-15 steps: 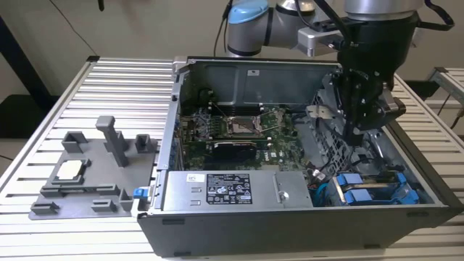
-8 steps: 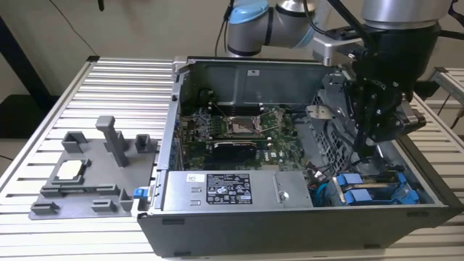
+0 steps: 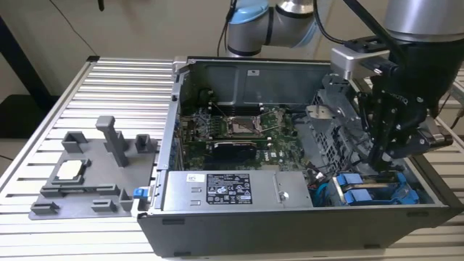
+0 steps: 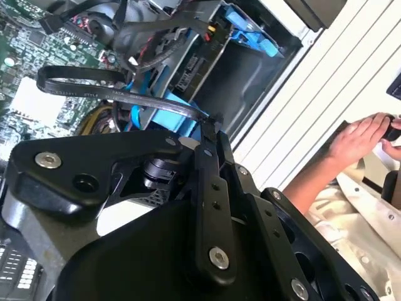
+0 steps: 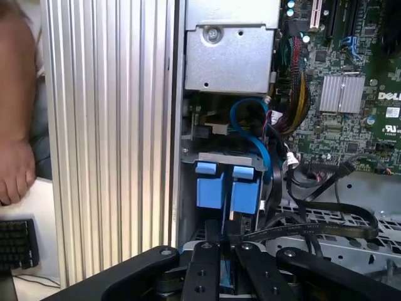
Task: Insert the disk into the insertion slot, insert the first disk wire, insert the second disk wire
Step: 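Insert the second disk wire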
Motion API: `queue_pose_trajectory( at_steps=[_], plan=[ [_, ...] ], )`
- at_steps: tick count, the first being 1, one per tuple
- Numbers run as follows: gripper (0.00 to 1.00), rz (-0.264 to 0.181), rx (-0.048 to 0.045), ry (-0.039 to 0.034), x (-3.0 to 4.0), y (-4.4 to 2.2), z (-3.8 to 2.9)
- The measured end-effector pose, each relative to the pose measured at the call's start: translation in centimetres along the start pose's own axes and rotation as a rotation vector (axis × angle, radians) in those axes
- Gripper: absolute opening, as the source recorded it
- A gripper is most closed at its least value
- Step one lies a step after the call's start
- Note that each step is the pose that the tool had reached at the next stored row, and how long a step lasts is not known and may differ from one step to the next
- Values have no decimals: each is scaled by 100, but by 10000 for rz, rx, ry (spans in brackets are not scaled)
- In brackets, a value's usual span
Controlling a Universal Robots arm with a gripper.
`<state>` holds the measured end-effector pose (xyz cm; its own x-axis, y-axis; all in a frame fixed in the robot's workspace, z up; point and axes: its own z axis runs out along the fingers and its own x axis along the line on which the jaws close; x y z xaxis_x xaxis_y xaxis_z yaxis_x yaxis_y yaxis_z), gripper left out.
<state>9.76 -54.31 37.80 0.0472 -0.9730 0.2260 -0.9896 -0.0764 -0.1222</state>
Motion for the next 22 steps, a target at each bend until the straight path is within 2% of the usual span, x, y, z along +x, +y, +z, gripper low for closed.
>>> queue_pose_trajectory(
  at_steps=[4, 9, 10, 11, 20, 22],
  plan=[
    [16, -9, -41, -4, 139, -21, 36],
    [16, -8, -46, -15, 154, -21, 39],
    [16, 1, -43, -78, 154, -21, 39],
    [16, 21, -35, -217, 154, -21, 40],
    [16, 326, 25, -1829, 154, -21, 40],
    [16, 413, 34, -2155, 154, -21, 40]
  ],
)
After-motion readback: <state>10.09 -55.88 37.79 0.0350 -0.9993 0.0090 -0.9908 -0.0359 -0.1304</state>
